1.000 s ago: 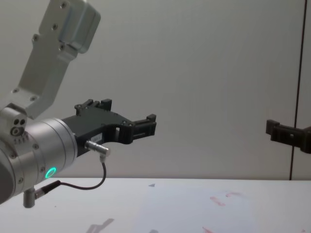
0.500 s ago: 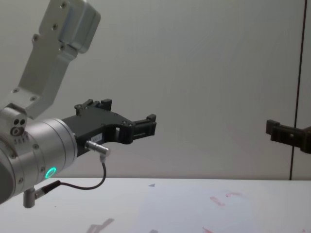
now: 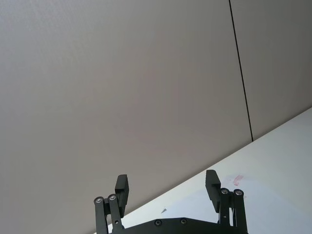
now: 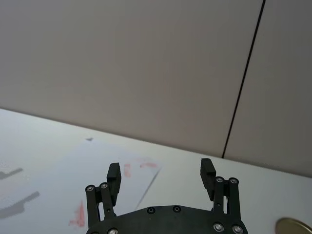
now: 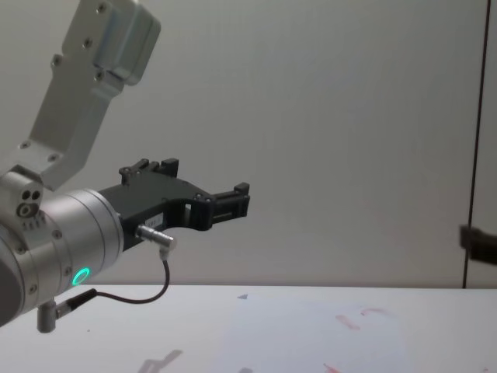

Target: Use the one hand to pick up the stamp and affix it onto the A4 paper.

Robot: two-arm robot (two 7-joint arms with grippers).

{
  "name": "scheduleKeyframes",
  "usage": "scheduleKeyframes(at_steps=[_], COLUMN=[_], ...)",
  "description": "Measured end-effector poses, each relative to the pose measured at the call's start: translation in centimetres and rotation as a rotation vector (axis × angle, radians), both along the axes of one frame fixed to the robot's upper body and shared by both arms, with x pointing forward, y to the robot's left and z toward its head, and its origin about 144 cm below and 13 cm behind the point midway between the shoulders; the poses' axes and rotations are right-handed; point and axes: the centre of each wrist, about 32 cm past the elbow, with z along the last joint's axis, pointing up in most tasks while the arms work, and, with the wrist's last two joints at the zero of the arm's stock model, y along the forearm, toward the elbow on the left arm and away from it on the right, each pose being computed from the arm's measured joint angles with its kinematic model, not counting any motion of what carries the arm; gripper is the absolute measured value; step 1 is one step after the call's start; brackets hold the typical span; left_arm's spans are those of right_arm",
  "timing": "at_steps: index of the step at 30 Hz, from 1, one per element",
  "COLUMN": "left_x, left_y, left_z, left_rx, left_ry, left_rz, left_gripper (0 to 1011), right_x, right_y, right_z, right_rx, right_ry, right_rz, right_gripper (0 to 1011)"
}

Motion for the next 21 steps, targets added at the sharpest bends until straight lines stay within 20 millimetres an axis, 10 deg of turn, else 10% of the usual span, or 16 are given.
scheduleKeyframes(at_steps=[21], left_x=[0.0], left_y=[0.0], left_z=[0.0], left_rx=[0.0], left_ry=[0.0], left_rz=[0.0], left_gripper=[1003], right_x=[-3.0], right_y=[-2.2], right_z=[-1.6], right_rx=[-0.108], right_ry=[0.247], right_rz=[-0.092], right_gripper=[1003])
